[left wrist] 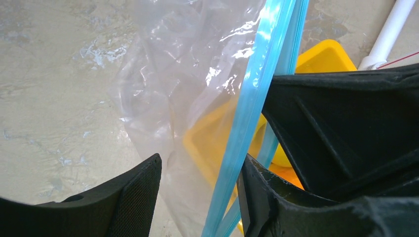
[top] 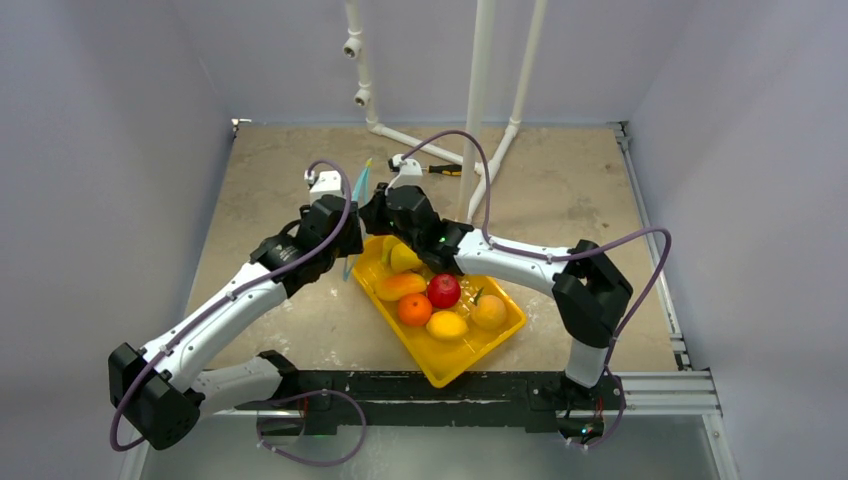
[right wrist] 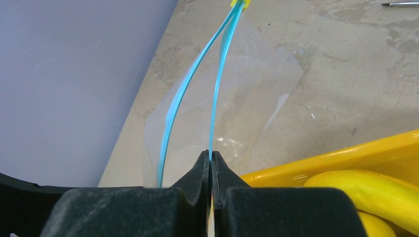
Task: Place the food in the zip-top bag and seal the zipper
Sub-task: Open the zipper of the food storage bag.
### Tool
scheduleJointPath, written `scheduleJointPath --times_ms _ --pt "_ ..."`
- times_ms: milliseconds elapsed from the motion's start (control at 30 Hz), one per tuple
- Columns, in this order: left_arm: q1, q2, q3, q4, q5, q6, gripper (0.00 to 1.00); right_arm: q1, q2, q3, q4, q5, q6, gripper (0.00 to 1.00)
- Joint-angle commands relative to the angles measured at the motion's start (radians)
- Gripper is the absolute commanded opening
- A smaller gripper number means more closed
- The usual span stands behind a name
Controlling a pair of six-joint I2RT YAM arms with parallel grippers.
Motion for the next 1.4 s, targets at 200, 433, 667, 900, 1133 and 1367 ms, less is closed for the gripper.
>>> scheduleJointPath --times_ms 200,433,667,900,1133,1367 --pt "-0.009 0.018 0.051 0.035 -0.109 0.018 0.55 0.017 -0.038 0.005 0.01 0.022 0.013 0.0" --pt "-0.01 0.049 0.081 0.049 -0.127 0.044 0.54 0.026 -0.045 -0.02 0.01 0.024 0.016 0.0" --pt "-0.01 0.073 0.116 0.049 -0.162 0.074 0.46 0.028 -0.054 -0.035 0.009 0.031 0.021 0.0" --pt "-0.011 0.085 0.115 0.046 -0.184 0.093 0.33 0.029 -0.057 -0.038 0.009 0.031 0.023 0.0" --pt "-0.011 0.091 0.126 0.034 -0.223 0.123 0.11 0.033 -0.064 -0.05 0.005 0.024 0.018 0.0" --pt "-0.01 0.087 0.168 -0.003 -0.273 0.181 0.0 0.033 -0.076 -0.079 0.011 0.002 0.008 0.0"
